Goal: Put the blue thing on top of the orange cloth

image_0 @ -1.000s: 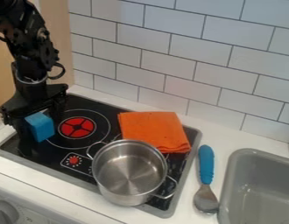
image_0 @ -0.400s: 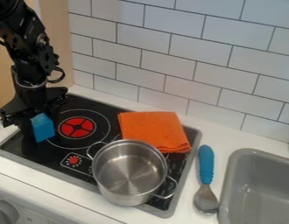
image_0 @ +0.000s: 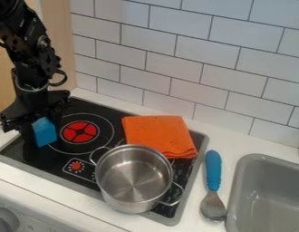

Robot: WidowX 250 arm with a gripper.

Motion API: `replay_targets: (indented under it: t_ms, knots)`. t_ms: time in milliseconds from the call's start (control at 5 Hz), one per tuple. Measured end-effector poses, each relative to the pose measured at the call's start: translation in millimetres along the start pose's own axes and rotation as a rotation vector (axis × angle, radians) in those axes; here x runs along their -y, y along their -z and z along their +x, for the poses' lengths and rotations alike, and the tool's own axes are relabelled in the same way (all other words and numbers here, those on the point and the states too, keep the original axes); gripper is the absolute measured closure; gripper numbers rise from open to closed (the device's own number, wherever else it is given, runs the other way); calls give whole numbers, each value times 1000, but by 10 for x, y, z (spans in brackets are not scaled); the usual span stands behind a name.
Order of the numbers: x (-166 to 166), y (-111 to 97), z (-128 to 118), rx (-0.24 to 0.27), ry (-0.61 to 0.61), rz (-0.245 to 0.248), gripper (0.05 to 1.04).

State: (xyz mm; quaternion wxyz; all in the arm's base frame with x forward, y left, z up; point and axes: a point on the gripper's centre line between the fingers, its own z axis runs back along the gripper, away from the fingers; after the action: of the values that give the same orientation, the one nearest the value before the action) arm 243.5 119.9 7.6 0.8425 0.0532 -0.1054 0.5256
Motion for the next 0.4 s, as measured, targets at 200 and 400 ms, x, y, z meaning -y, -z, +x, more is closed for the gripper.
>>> replay_targets:
  t_ms: [200, 400]
  knots:
    - [20, -115, 7, 20, 12, 0, 518]
    - [119, -247, -48, 38, 40, -17, 518]
